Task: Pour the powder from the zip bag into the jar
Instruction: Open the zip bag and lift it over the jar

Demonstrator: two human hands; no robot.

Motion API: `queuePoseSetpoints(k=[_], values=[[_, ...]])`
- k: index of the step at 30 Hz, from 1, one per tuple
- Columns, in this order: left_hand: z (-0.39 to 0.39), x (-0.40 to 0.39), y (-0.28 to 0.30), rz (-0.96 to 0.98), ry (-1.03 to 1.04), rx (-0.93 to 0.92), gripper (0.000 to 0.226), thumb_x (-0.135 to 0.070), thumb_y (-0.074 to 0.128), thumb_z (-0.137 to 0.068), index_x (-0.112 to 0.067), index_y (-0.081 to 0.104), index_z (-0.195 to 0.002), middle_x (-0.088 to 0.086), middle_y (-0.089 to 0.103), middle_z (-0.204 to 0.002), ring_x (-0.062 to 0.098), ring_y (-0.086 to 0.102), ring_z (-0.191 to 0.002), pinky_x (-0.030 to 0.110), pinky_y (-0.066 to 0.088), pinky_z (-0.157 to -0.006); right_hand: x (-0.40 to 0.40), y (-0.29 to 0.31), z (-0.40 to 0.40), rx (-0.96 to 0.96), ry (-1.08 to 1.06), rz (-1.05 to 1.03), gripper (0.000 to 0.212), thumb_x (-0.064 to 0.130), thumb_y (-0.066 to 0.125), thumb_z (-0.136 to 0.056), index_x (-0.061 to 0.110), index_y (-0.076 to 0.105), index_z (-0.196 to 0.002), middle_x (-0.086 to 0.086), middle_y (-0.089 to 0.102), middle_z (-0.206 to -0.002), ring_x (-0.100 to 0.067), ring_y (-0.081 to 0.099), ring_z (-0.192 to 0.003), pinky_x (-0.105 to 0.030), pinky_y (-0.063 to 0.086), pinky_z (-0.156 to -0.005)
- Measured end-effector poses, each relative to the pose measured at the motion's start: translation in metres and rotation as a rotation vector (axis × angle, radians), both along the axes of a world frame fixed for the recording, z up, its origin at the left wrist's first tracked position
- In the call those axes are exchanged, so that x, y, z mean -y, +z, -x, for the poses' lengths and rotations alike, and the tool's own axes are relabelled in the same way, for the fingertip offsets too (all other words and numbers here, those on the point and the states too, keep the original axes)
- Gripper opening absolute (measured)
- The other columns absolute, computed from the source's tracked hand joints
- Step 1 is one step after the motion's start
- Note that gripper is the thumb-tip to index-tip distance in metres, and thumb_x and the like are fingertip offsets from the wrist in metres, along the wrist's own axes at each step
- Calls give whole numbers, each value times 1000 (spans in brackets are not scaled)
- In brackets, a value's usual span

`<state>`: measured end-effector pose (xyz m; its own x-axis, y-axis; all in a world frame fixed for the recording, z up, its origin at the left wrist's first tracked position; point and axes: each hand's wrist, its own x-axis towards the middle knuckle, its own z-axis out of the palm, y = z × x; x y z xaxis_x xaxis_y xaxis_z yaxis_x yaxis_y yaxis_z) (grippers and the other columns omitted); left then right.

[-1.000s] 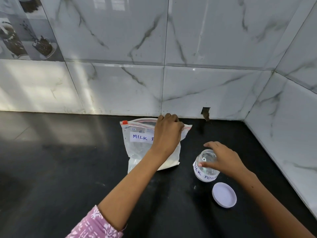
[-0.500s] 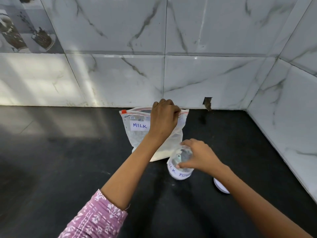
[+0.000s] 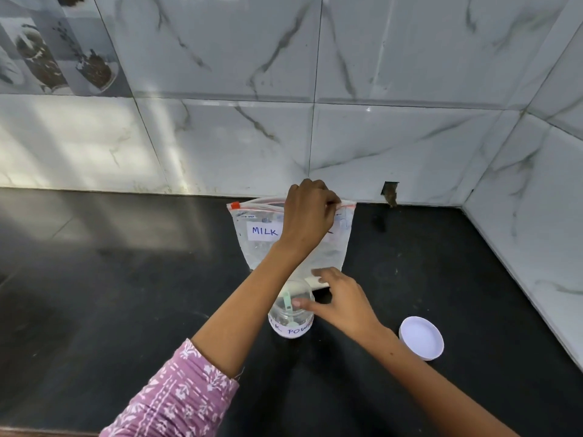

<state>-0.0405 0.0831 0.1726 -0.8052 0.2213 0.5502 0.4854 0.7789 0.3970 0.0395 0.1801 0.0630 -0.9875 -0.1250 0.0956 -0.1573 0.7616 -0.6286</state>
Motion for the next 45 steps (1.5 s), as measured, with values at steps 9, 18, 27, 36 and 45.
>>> queuePoseSetpoints(k=[9,18,27,36,45], values=[[-1,-38,16,-57,-106,11,18,-13,59,-87,-17,76,-92,6,70,-87,23,58,-85,27,28,-72,-80,-32,9,121,-560,433,52,30,72,-81,6,54,-124,-10,63,-122,-12,61,-88,-27,50,-84],[-4,-63,31,-197,-221,52,10,-19,68,-83,-18,78,-86,3,71,-81,18,62,-74,28,44,-70,-103,7,3,-327,-646,234,72,28,71,-81,11,33,-141,-9,39,-144,-22,41,-130,-39,42,-103],[-13,-68,14,71,-373,52,14,-26,64,-87,-22,75,-95,2,69,-89,20,55,-89,31,31,-78,-91,49,13,-644,-547,140,35,19,64,-88,10,54,-121,-6,65,-109,-17,63,-91,-29,54,-75],[9,-16,-5,-445,101,440,66,-56,50,-89,0,59,-55,7,64,-57,23,59,-57,36,44,-58,-95,53,14,-775,-373,105,6,2,67,-83,4,62,-85,-7,66,-79,-12,59,-64,-28,52,-51],[33,-65,16,-331,54,590,11,-19,76,-72,-11,68,-70,9,68,-80,29,68,-87,26,42,-62,-100,57,0,-730,-112,143,11,12,73,-79,7,66,-86,-6,68,-89,-12,64,-81,-27,57,-63]])
